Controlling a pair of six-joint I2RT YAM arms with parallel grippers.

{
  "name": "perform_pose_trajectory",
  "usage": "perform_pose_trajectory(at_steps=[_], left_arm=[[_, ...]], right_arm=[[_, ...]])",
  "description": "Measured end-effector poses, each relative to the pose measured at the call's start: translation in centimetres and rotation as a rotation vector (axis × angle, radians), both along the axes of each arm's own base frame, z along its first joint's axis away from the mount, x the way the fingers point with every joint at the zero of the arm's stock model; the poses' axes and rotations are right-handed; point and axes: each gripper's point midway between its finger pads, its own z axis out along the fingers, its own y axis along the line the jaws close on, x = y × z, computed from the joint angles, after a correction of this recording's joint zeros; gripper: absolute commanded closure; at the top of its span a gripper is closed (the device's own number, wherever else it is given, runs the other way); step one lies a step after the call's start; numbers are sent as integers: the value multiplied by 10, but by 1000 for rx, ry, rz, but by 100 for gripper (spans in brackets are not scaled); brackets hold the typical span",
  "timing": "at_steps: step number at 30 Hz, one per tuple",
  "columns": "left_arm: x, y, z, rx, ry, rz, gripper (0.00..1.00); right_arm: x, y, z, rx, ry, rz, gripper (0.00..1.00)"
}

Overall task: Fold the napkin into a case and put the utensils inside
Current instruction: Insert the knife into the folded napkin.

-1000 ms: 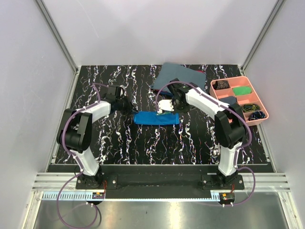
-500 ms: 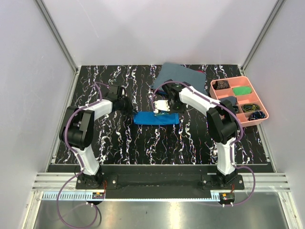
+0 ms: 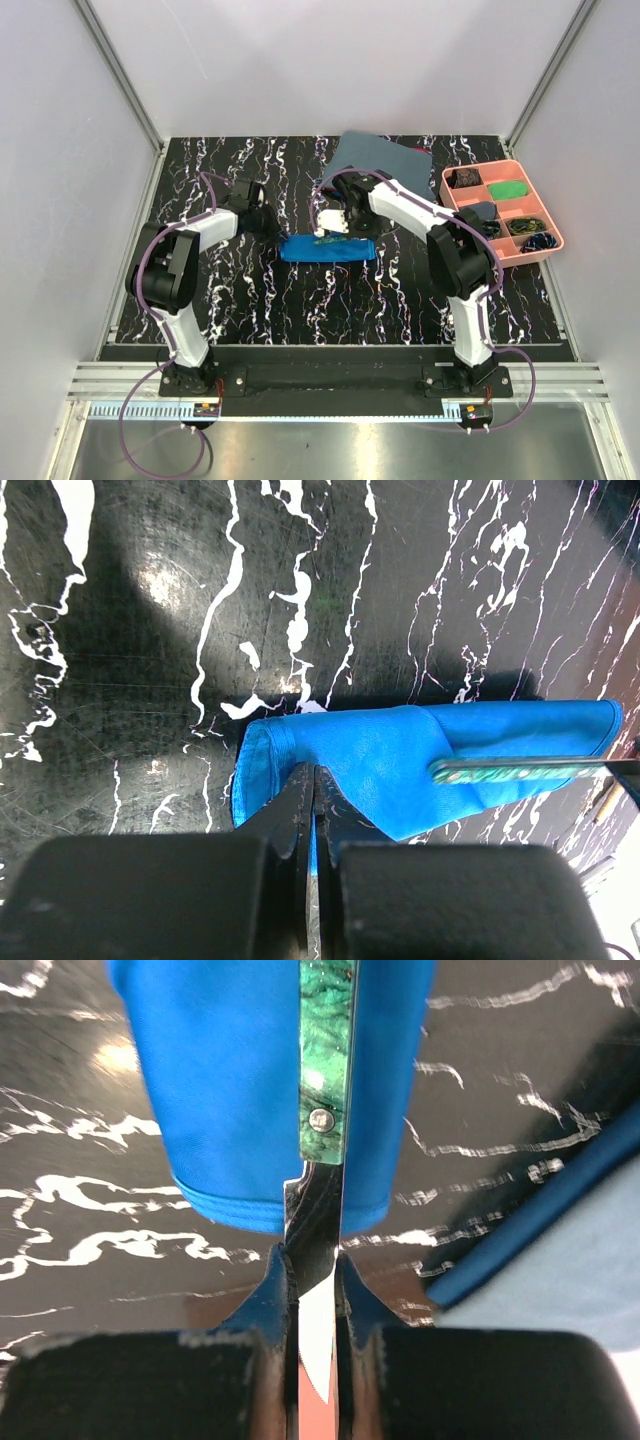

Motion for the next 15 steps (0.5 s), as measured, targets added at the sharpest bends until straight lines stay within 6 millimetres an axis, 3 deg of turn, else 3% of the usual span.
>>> perform_pose_trajectory(at_steps=[8,15], left_arm=[[-1,-2,-1,8,-3,-9,100],[-5,-4,-1,11,4,-17,100]], right_arm=[[-3,2,-8,0,29,-4,100],[-7,-17,-11,-5,36,-36,100]])
